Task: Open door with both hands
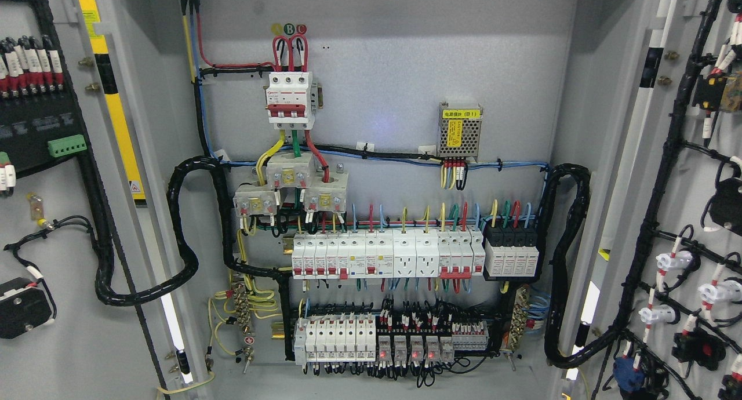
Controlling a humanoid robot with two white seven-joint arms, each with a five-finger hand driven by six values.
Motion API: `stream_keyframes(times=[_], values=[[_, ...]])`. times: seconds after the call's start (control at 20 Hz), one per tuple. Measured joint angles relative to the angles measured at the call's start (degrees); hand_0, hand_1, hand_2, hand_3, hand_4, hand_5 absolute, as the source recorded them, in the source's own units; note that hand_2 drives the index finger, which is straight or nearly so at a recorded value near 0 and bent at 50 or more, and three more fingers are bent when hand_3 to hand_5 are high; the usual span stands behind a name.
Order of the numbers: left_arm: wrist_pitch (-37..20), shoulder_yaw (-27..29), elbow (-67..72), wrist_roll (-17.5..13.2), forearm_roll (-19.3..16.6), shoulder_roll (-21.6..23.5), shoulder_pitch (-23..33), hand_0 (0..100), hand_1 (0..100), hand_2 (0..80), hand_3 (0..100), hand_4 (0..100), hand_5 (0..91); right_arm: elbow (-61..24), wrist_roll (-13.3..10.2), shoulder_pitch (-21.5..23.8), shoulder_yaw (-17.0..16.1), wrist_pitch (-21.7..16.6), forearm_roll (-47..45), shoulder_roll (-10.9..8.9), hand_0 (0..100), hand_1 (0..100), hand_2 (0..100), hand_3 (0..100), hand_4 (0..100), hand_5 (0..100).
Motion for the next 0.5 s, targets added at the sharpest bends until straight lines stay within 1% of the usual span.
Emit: stream_keyframes(times=[0.15,0.25,0.35,0.4,0.5], values=[[-0.1,-2.6,8.4,5.7,-1.1,-2.2,-0.7,12,56,0.0,0,0,0.0,11.7,0.0,-2.6,1.3,0.2,0.8,1.44,0,50,4,0,0,0],[-0.1,-3.9,14.8,8.5,-1.8,-3.6,-1.7,12,56,0.0,0,0,0.0,19.6,-0.1,-3.9,1.9,0.3,1.1,2.36,0,50,4,0,0,0],[-0.1,-5.0,21.8,10.7,-2.4,-4.8,-2.8,12,56,0.0,0,0,0.0,27.0,-0.3,-4.9,2.5,0.6,1.4,3.17,0,50,4,0,0,0],[-0.1,-5.5,25.5,11.4,-2.6,-5.3,-3.4,12,56,0.0,0,0,0.0,30.8,-0.5,-5.3,2.7,1.4,1.4,3.64,0,50,4,0,0,0],[0.2,-6.3,32.8,12.1,-3.0,-6.2,-4.5,12,56,0.0,0,0,0.0,37.1,-0.6,-5.9,3.1,4.6,1.6,4.56,0,50,4,0,0,0]])
